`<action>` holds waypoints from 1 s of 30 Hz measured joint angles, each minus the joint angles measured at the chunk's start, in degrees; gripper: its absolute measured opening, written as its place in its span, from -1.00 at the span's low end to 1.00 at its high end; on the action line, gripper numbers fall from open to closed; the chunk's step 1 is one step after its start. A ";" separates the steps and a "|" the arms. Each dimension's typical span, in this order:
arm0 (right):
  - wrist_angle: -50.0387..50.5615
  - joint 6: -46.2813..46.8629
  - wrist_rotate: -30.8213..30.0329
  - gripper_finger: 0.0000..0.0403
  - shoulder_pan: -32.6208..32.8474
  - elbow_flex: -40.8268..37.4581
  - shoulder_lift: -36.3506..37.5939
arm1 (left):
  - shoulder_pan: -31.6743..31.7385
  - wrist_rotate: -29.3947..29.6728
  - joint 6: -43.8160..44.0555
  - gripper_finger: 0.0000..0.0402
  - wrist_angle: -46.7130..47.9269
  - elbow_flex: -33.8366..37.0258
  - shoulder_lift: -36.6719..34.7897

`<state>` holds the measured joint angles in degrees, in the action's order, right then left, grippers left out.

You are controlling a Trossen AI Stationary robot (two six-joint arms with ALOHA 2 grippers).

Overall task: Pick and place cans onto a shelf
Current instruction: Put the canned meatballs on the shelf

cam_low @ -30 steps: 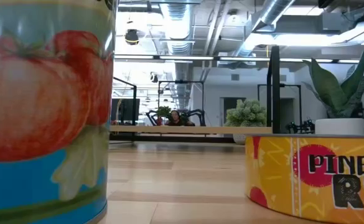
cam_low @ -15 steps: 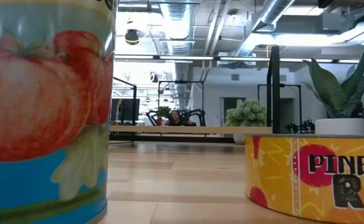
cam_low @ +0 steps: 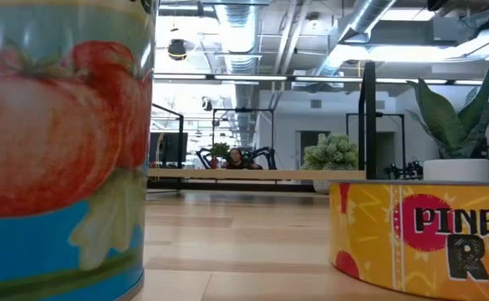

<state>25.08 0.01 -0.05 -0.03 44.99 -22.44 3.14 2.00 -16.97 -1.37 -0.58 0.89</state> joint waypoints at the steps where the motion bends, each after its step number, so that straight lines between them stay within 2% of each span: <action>1: -0.07 0.00 0.00 -0.54 0.00 0.01 0.00 | 0.00 -0.02 -0.11 -1.00 -0.02 0.00 0.00; 10: -2.65 -0.07 0.00 -0.54 0.00 0.02 -0.23 | 0.00 -0.07 1.46 -1.00 -0.02 0.00 -0.02; 18: -2.84 -1.84 0.00 -0.54 0.00 -0.37 -2.86 | 0.00 -0.08 7.60 -1.00 -0.05 0.00 -0.02; 24: -2.91 -1.70 0.00 -0.54 0.00 -0.39 -6.78 | 0.00 3.28 6.33 -1.00 -0.74 0.00 -0.02; 30: -10.53 -2.02 -0.08 -0.54 -0.02 -0.39 -13.64 | 0.00 3.37 5.95 -1.00 -0.79 0.00 -0.02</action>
<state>14.55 -2.01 -0.13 -0.05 44.60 -36.08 3.14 5.37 -11.02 -2.16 -0.58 0.86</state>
